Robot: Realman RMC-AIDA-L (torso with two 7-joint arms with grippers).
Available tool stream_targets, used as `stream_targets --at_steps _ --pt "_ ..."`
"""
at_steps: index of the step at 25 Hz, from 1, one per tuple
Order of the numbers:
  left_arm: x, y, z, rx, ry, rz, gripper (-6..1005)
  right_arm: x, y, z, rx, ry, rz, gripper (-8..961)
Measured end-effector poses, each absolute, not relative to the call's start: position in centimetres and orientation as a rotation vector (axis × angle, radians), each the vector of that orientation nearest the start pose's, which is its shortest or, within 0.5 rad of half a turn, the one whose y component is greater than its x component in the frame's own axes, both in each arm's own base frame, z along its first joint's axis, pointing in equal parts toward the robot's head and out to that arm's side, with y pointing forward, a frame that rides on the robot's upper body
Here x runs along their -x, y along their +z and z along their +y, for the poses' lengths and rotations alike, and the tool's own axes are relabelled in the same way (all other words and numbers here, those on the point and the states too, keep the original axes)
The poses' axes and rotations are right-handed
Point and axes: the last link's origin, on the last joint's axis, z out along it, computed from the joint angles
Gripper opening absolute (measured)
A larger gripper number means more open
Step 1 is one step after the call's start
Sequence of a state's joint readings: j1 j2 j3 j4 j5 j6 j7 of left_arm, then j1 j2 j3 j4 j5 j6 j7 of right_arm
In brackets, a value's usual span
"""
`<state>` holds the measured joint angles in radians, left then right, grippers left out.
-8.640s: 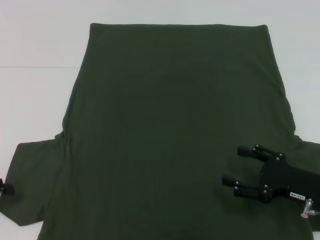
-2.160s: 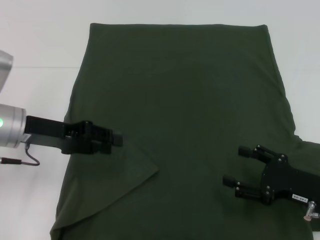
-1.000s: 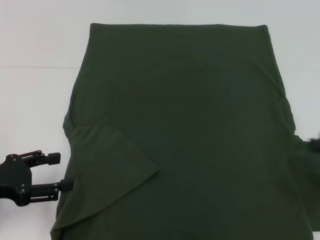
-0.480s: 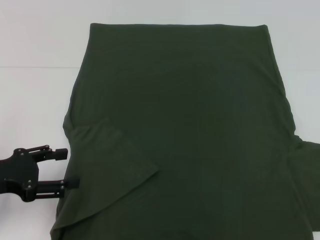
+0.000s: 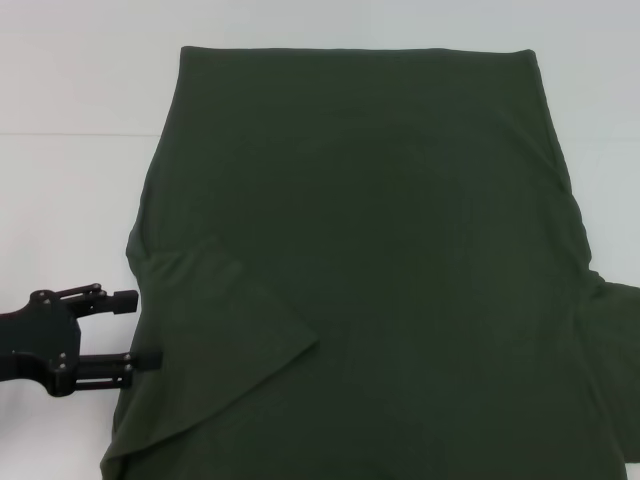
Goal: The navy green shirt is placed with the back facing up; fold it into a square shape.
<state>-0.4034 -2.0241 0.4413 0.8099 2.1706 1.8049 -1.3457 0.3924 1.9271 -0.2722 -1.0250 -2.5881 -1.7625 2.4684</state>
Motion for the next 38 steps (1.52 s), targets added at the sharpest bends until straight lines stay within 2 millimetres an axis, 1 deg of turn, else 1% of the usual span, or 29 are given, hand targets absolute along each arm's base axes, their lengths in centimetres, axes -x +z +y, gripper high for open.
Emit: stream_targets --at_steps 3,10,14,20,29,38 --pt "31.2 6.5 28.3 2.684 -0.613 -0.633 851 -37.4 14.5 26.8 1.809 0.257 2.007 915" --pt "31.3 6.0 28.3 2.680 -0.607 -0.649 851 -36.9 13.9 27.6 1.829 0.202 2.024 914" --pt "31.4 6.1 28.3 2.672 -0.605 -0.655 850 -36.7 13.0 28.0 1.846 0.164 2.036 913" --pt "31.3 6.2 28.4 2.673 -0.603 -0.649 850 -37.2 12.1 27.9 1.842 0.154 2.059 912" --pt "31.5 6.1 28.6 2.661 -0.589 -0.655 850 -37.9 11.8 27.6 1.818 0.154 2.068 911" --pt "31.5 6.0 28.7 2.658 -0.587 -0.658 850 -38.1 10.9 28.0 1.827 0.136 2.081 909"
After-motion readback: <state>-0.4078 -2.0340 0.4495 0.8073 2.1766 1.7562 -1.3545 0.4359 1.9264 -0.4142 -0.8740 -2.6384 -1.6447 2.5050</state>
